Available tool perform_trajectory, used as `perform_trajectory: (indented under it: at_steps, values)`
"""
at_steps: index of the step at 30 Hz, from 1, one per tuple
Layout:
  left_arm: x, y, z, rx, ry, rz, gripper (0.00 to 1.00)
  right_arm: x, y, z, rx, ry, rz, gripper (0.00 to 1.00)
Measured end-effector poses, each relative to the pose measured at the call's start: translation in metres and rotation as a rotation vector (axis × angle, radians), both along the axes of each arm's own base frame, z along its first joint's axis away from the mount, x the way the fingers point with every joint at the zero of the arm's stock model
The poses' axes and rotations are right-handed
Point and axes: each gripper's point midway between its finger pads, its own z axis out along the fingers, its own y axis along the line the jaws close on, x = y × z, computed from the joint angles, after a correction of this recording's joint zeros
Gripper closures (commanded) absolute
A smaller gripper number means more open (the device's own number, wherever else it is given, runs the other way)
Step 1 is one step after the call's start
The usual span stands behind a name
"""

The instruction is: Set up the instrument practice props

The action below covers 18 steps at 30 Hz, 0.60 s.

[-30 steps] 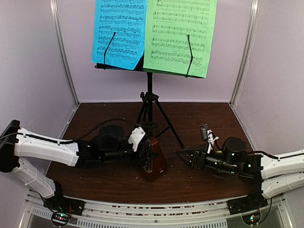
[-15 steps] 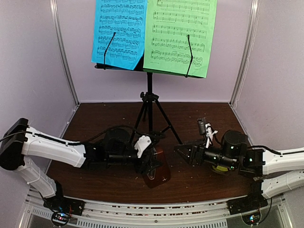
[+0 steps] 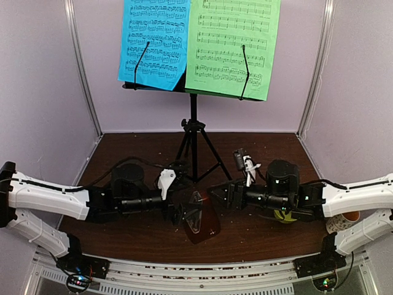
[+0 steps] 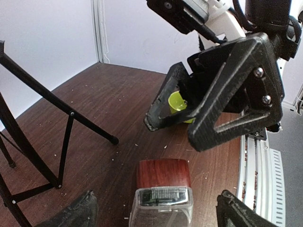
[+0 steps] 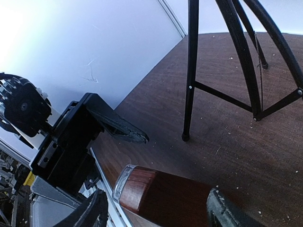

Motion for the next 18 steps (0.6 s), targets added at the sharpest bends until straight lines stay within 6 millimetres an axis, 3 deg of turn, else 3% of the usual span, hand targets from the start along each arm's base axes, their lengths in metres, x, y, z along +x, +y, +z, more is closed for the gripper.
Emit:
perform_trajectory:
  at_steps: [18]
  values:
    - [0.003,-0.003,-0.016,0.02,0.036,0.014,0.42,0.0,0.019,-0.019,-0.018,0.084,0.035,0.41]
